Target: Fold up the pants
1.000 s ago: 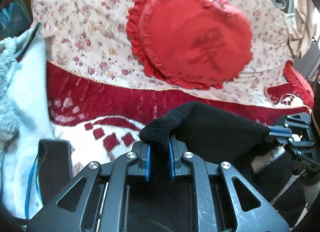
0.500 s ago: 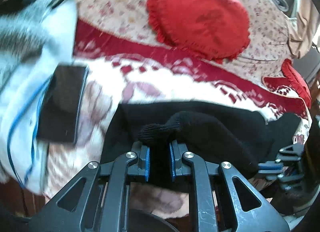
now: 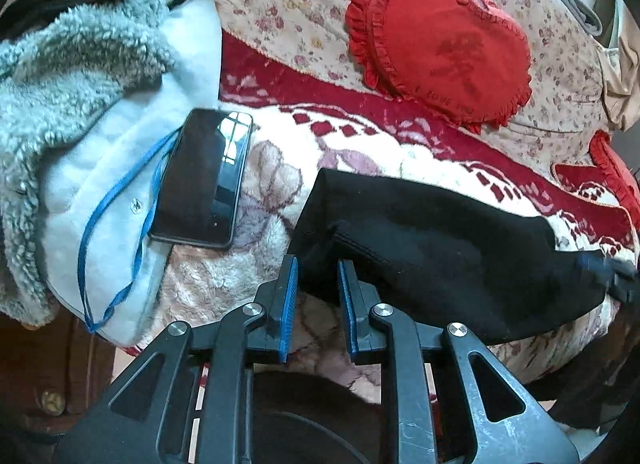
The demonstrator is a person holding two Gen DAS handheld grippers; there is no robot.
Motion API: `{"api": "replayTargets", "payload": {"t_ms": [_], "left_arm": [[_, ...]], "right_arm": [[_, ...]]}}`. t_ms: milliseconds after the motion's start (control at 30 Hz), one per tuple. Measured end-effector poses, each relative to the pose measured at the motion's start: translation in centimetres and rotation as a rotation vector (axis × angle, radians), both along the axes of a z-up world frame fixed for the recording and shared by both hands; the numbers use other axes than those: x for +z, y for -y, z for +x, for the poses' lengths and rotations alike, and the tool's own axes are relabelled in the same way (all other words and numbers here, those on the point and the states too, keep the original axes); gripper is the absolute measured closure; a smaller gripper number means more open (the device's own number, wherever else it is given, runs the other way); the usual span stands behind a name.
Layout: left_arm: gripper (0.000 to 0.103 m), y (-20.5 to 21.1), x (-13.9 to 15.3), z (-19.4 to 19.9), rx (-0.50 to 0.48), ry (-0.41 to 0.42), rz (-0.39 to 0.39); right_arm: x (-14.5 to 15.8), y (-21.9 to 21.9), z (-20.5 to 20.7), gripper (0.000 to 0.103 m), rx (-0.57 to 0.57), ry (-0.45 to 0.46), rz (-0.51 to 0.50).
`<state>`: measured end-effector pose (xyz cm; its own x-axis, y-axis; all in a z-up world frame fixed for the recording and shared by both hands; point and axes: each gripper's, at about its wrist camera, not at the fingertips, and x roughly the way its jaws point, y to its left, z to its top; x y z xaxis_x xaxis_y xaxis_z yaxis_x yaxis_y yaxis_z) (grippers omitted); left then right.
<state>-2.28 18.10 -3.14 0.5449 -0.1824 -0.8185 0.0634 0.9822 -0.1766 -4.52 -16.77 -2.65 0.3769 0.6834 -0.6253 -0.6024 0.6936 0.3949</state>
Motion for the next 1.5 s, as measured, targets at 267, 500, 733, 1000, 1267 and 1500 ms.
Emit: {"api": "replayTargets", "payload": {"t_ms": [267,500,733,1000,1267,1500], "left_arm": [[0.085,0.7,3.4,-0.3,0.017,0.072,-0.051],[0.066,2.1,4.6,-0.5,-0.017,0.106,-0.048],[0.066,5.0,0.0,0.8,-0.035,0.010,-0.046],[0.064,6.8,-3.8,0.5,-0.031,-0.028,0.049],[0.063,6.3,-4.0,0.7,-0.020,-0.037,0.015],[0.064,6.0,-3.7,0.3,0.006,-0.036,-0.010]], "right_arm": [[-1.5,4.7,6.5,0.089,-0.241,-0.145,0.045],[-3.7,4.1,8.4,0.087,-0.246,-0.216,0.019],[-4.4,4.1,8.3,0.087,-0.224,-0.286,0.075],[-4.8,4.7,8.4,0.086,-0.212,-0.330,0.101],[-7.1,3.6,10.5,0.075,-0.225,-0.400,0.182],[-4.0,4.7,9.4,0.098,-0.302,-0.215,0.179]]}}
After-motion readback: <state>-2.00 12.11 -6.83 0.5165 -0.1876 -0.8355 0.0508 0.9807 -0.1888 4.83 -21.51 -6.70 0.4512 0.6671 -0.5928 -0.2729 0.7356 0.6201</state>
